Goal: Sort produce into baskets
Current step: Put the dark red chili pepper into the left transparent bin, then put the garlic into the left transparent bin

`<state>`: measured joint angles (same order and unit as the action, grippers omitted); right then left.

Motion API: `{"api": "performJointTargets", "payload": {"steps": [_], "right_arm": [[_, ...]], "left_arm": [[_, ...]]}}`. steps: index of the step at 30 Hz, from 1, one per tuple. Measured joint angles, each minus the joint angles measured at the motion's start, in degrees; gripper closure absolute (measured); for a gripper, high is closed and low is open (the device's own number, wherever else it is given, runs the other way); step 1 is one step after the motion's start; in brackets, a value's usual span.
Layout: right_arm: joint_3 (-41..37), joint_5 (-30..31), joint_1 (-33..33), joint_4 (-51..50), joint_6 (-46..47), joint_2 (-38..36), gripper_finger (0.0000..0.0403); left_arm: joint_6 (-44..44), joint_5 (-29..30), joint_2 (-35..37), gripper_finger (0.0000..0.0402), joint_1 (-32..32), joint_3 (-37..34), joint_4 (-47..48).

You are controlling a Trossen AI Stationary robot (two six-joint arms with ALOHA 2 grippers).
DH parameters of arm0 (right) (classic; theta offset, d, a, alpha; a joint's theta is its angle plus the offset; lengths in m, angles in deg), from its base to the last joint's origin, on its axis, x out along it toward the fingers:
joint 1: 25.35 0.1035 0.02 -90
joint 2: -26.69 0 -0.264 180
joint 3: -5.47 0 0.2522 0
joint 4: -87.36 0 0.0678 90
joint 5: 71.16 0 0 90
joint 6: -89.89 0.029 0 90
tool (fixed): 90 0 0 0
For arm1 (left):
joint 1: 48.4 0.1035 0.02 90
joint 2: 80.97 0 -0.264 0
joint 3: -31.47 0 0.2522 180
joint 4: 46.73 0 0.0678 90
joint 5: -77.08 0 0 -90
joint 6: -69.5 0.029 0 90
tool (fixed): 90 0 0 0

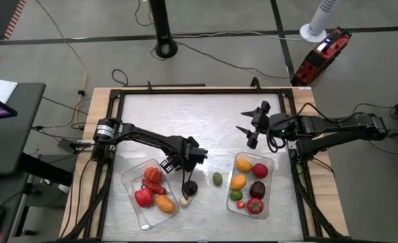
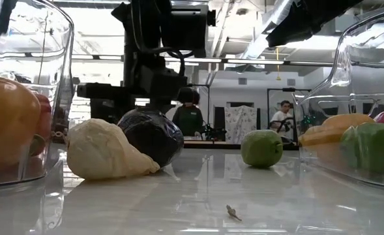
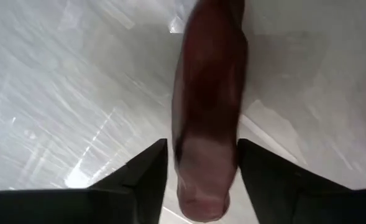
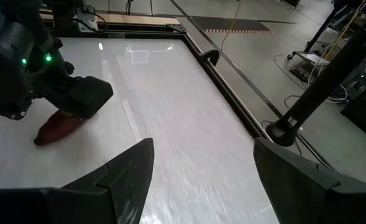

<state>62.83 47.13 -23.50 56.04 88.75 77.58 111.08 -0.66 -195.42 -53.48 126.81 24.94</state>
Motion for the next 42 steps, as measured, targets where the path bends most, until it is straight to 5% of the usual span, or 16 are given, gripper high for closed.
{"api": "performJointTargets", "payload": {"steps": [8,16,26,30,42], "right_arm": [[0.00,0.00,-0.02,0.00,0.03,-0.01,0.0101],[0.00,0.07,-0.07,0.00,-0.04,-0.01,0.0101],[0.00,0.26,-0.07,-2.23,1.04,-0.01,0.0101],[0.00,0.26,-0.07,-3.13,1.57,-0.01,0.0101],[0.00,0.26,-0.07,-2.89,1.74,-0.01,0.0101]], "left_arm": [[-2.04,0.58,0.00,0.0301,0.00,0.03,0.15],[-9.58,1.20,0.00,0.0307,-0.67,10.47,15.37],[-40.19,-19.94,0.07,0.0302,-2.52,32.59,32.41],[-49.39,-22.97,0.93,0.0281,-4.73,32.21,32.35],[-57.29,-21.67,1.90,0.0231,-14.83,24.24,32.24]]}}
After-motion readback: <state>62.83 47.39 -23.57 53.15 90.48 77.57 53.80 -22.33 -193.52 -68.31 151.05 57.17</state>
